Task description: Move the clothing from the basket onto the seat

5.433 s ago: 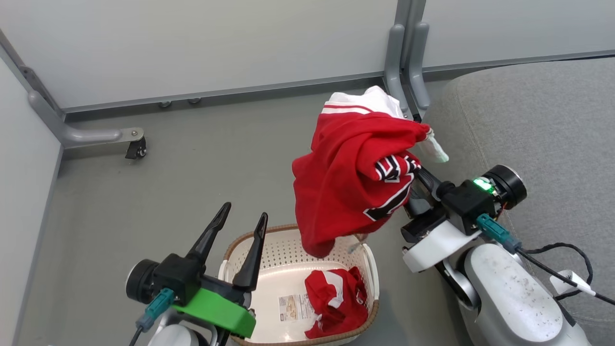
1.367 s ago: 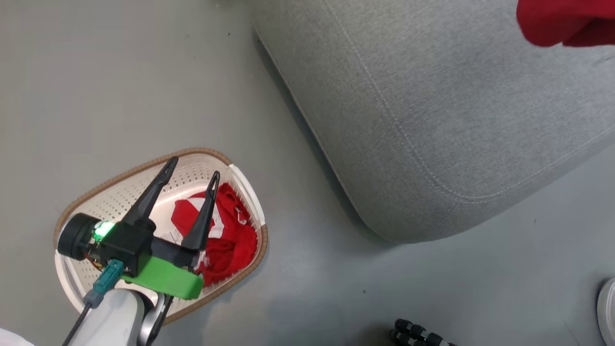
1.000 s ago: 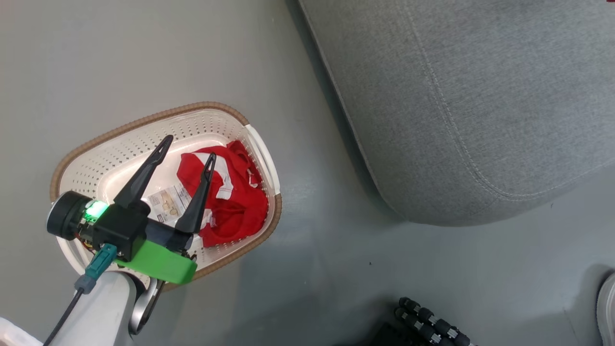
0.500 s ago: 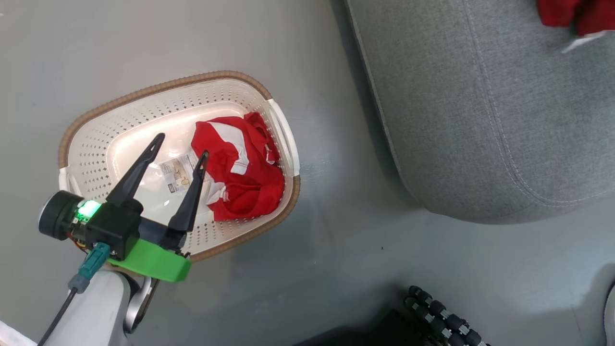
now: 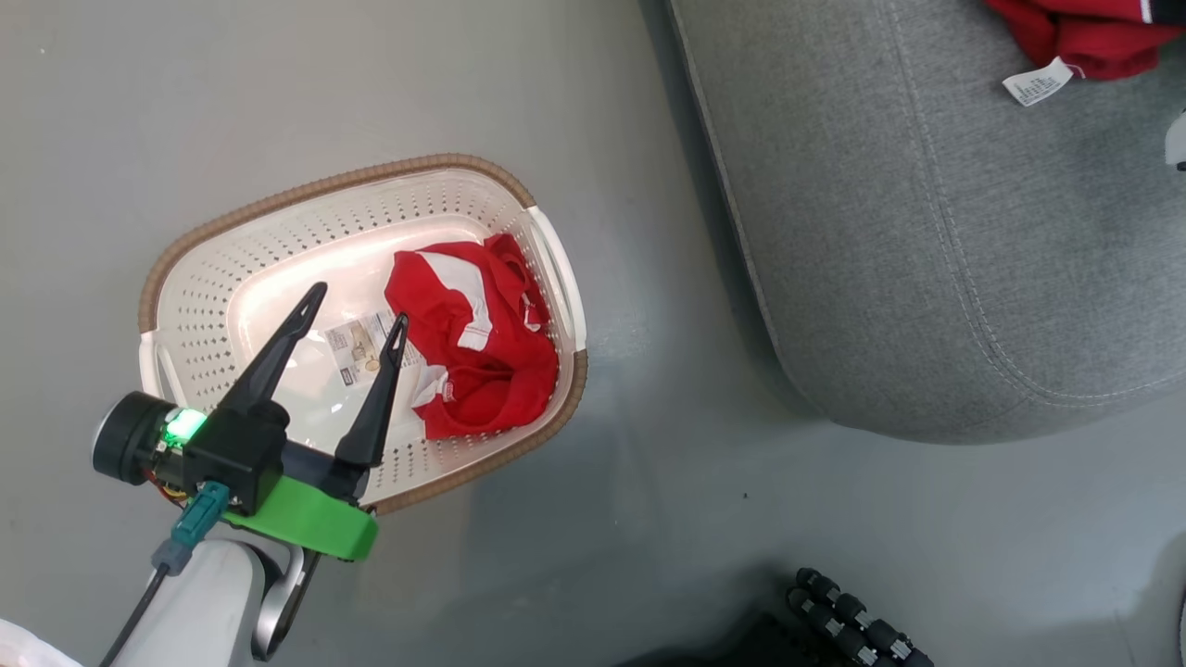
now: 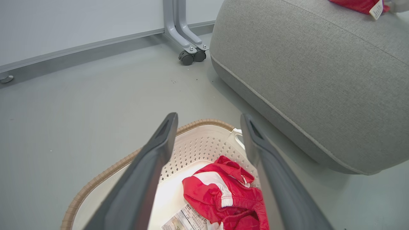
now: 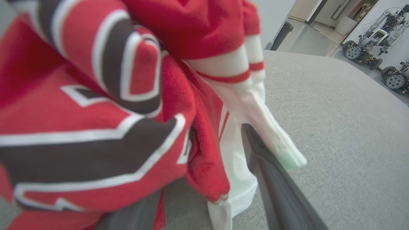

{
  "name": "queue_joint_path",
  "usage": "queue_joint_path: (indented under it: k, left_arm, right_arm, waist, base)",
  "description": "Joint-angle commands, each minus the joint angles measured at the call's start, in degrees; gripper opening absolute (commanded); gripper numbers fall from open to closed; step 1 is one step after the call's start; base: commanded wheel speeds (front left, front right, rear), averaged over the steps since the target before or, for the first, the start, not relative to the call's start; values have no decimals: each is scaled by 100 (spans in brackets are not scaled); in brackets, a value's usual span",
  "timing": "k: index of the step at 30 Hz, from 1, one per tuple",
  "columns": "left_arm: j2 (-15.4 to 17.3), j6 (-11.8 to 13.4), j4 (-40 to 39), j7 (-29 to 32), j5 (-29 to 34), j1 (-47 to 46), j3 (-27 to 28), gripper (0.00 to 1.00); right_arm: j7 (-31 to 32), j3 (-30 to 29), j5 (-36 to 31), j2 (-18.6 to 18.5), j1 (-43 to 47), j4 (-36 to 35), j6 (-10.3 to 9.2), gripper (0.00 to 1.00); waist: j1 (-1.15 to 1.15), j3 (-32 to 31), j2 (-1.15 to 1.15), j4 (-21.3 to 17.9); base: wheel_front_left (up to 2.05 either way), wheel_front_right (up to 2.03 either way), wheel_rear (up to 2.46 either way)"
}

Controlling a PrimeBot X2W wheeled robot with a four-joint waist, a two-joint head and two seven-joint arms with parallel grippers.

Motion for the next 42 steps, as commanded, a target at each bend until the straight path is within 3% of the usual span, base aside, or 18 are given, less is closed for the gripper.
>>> queue_joint_path:
  k: [1, 16, 22, 33, 42]
  left_arm:
    - [-8, 4, 31, -1, 1, 81, -11, 100]
    - [-453, 4, 371, -1, -202, 280, -95, 100]
    - [-700, 4, 373, 0, -220, 490, 96, 100]
    - [-1116, 4, 294, 0, -171, 798, 333, 100]
    - [-1379, 4, 269, 0, -233, 1146, 749, 100]
  right_arm:
    - [-20, 76, 62, -38, 82, -32, -10, 100]
    - [-20, 976, 584, -339, 1010, -234, -10, 100]
    - [-20, 922, 764, -356, 1367, -618, -10, 100]
    - [-19, 722, 1080, -205, 2084, -2319, -10, 100]
    - [-19, 872, 1407, 103, 3240, -4081, -9, 100]
  waist:
    - [0, -137, 0, -59]
    - [0, -1513, 0, -268]
    - [0, -2077, 0, -356]
    - [0, -2814, 0, -293]
    - [0, -3427, 0, 172]
  base:
    - [0, 0, 0]
    - [0, 0, 0]
    - [0, 0, 0]
    - [0, 0, 0]
    - [0, 0, 0]
